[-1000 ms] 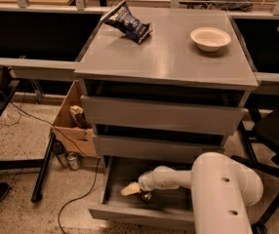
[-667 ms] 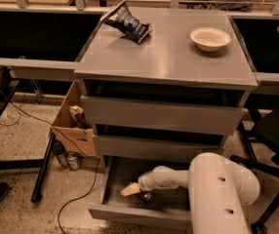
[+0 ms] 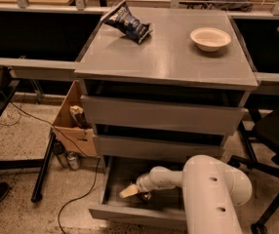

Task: Pick orange can from bottom drawer and place on counter

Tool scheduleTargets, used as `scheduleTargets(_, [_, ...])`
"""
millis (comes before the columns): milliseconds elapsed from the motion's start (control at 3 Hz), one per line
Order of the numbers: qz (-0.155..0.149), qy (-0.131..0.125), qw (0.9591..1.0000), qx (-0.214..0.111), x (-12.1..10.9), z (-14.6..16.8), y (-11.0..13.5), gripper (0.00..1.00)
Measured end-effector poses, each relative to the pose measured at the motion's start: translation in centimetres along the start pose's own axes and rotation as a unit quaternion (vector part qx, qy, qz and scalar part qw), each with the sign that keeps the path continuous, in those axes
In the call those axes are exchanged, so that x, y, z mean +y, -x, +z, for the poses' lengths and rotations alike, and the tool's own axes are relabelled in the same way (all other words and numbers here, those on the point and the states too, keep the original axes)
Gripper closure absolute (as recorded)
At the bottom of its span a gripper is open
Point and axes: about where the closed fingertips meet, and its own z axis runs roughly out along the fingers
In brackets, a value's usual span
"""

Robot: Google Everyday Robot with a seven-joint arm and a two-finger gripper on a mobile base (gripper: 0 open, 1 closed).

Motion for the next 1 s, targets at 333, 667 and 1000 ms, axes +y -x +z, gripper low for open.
scheduleTargets(333, [0.004,0.007,0.9999,0.015,-0.3,1.4,-1.2,0.0])
scheduleTargets(667, [0.013,0.013,0.9995,0.027,-1.1,2.7,-2.8,0.02])
scheduleTargets(1000, [0.015,0.013,0.9994,0.029,-1.3,2.9,-3.3,0.24])
